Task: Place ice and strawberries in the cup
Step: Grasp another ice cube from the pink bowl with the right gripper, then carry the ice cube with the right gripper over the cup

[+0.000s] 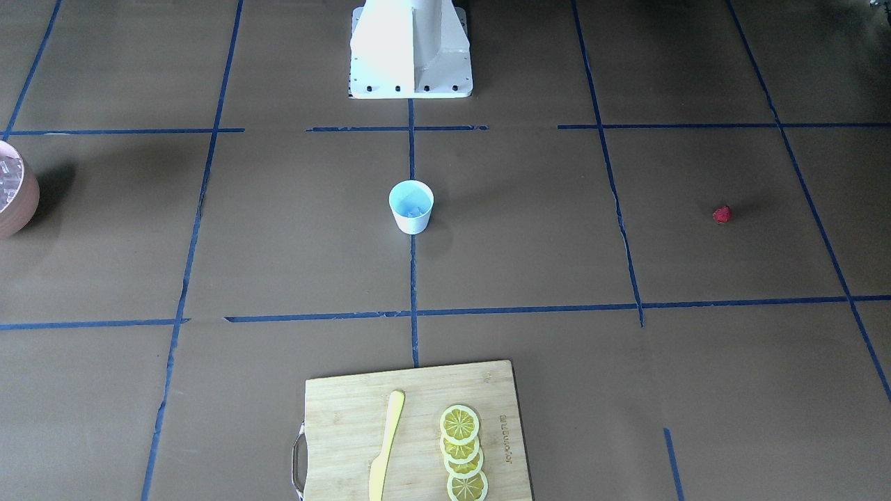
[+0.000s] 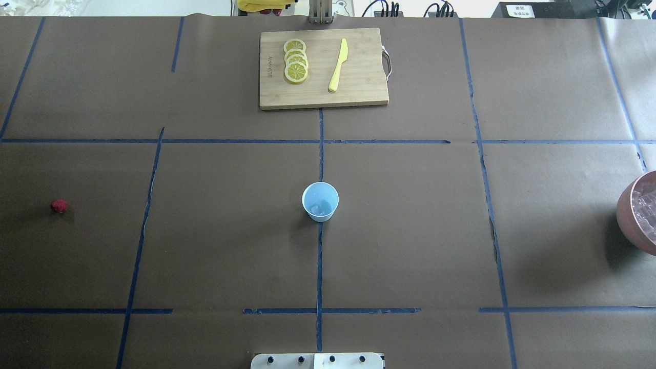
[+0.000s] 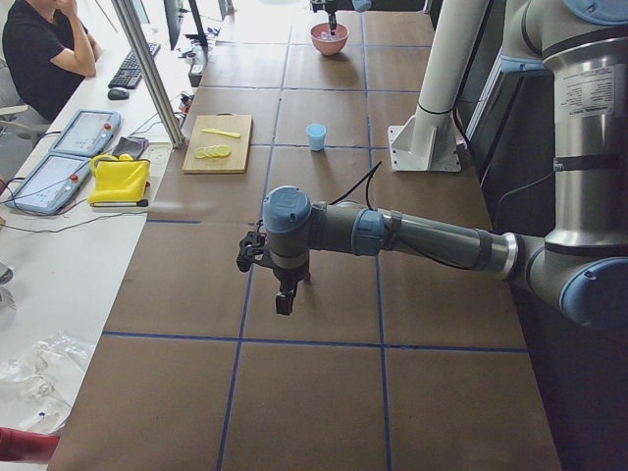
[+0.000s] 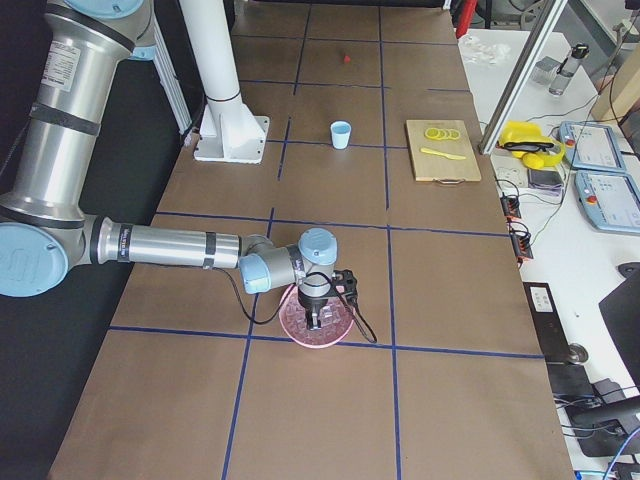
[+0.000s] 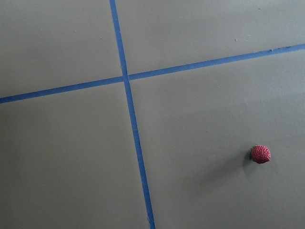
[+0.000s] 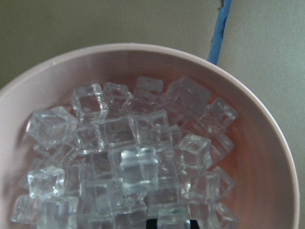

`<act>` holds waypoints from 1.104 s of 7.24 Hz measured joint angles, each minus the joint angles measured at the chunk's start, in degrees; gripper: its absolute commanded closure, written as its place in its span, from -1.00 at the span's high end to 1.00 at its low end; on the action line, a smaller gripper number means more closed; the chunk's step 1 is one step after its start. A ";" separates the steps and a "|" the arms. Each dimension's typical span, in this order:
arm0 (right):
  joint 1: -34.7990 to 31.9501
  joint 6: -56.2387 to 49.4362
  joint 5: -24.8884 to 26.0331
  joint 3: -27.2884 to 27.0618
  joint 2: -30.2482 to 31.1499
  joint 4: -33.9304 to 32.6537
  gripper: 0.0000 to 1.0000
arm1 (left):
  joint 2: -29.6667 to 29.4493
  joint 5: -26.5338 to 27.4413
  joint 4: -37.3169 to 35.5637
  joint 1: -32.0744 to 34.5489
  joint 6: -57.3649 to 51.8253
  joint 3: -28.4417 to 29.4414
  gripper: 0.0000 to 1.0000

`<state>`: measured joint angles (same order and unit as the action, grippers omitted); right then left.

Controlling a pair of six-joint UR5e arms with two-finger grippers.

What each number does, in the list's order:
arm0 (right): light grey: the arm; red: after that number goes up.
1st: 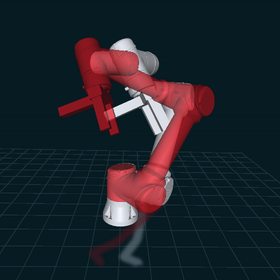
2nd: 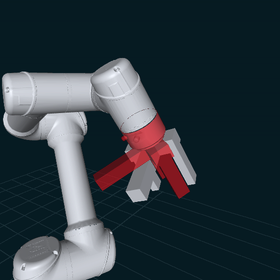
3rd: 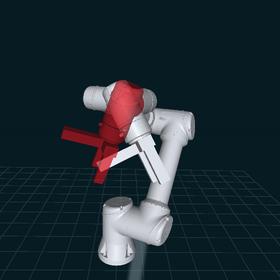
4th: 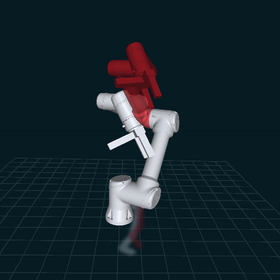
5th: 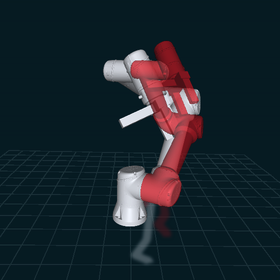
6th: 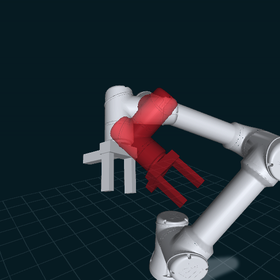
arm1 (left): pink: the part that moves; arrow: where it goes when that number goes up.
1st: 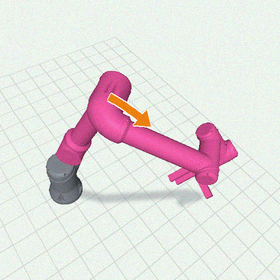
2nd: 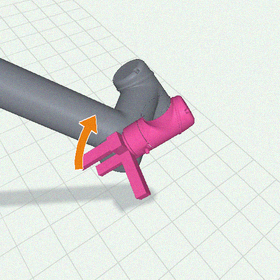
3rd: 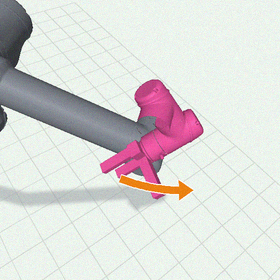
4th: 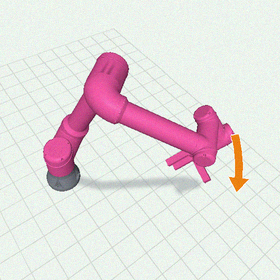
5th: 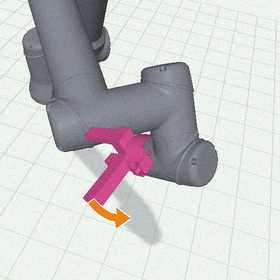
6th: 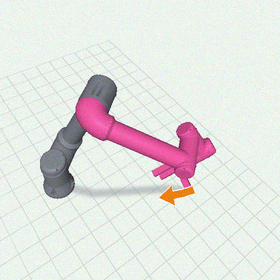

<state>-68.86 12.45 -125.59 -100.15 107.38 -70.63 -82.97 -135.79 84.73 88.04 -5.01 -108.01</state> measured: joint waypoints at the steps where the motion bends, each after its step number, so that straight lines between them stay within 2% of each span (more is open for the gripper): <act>1: -0.14 0.07 -0.18 -1.81 0.39 -0.07 -1.00 | 0.00 0.00 0.00 0.00 0.00 0.00 1.00; 4: -0.23 3.58 -1.43 -12.08 3.21 -1.57 -1.00 | 0.01 0.00 0.00 0.02 0.00 -0.11 1.00; 6: 2.35 15.63 -5.06 -16.71 1.75 -1.69 -1.00 | 0.01 0.00 0.00 0.03 0.00 -0.16 1.00; 8: 10.03 34.02 -5.52 -19.19 -5.09 -1.76 -1.00 | 0.00 0.00 0.00 0.03 0.00 -0.24 1.00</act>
<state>-58.83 46.48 -131.11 -119.34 102.29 -72.39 -82.97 -135.79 84.73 88.07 -5.01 -108.25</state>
